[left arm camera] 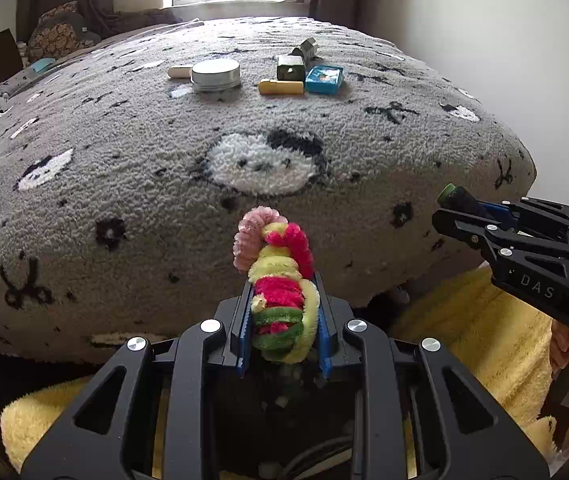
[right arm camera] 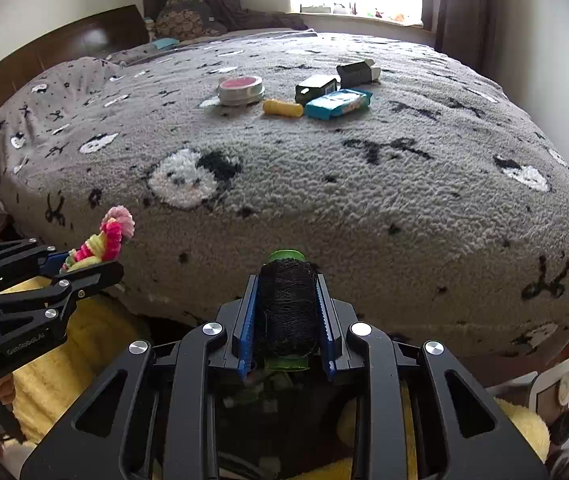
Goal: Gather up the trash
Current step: 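Carry the toy and spool down over the bed edge toward the bin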
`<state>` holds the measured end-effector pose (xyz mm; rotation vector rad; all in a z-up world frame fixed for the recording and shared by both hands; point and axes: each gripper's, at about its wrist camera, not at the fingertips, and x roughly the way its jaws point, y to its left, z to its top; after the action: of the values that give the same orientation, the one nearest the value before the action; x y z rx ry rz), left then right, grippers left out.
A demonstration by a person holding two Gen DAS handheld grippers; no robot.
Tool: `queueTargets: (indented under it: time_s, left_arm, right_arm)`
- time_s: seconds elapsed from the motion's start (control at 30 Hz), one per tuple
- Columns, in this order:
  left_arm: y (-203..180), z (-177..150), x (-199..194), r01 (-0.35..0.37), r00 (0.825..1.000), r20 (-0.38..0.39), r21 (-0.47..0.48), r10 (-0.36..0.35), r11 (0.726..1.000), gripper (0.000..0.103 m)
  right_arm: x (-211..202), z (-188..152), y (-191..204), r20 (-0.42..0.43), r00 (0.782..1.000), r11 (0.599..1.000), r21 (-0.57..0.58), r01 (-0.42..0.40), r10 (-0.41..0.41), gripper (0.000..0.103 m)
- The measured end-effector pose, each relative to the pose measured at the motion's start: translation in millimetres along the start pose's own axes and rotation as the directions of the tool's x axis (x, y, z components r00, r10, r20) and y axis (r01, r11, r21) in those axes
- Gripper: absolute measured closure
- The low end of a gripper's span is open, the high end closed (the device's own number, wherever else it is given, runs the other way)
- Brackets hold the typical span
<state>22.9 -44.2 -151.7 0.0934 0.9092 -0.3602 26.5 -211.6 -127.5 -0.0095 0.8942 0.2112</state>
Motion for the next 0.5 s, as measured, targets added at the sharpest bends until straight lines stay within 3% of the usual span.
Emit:
queueTargets:
  time_s: [0.23, 0.5]
  left_arm:
    - [1, -27, 21, 0.017, 0.996, -0.087, -0.017, -0.019, 1.000, 0.079]
    - [4, -60, 58, 0.038, 0.976, -0.212, -0.033, -0.044, 0.999, 0.079]
  right_arm:
    - [23, -22, 3, -0.082, 0.996, 1.000, 0.021, -0.021, 0.023, 0.076]
    - [56, -44, 5, -0.188, 0.979, 0.997, 0.051, -0.064, 0.072, 0.076]
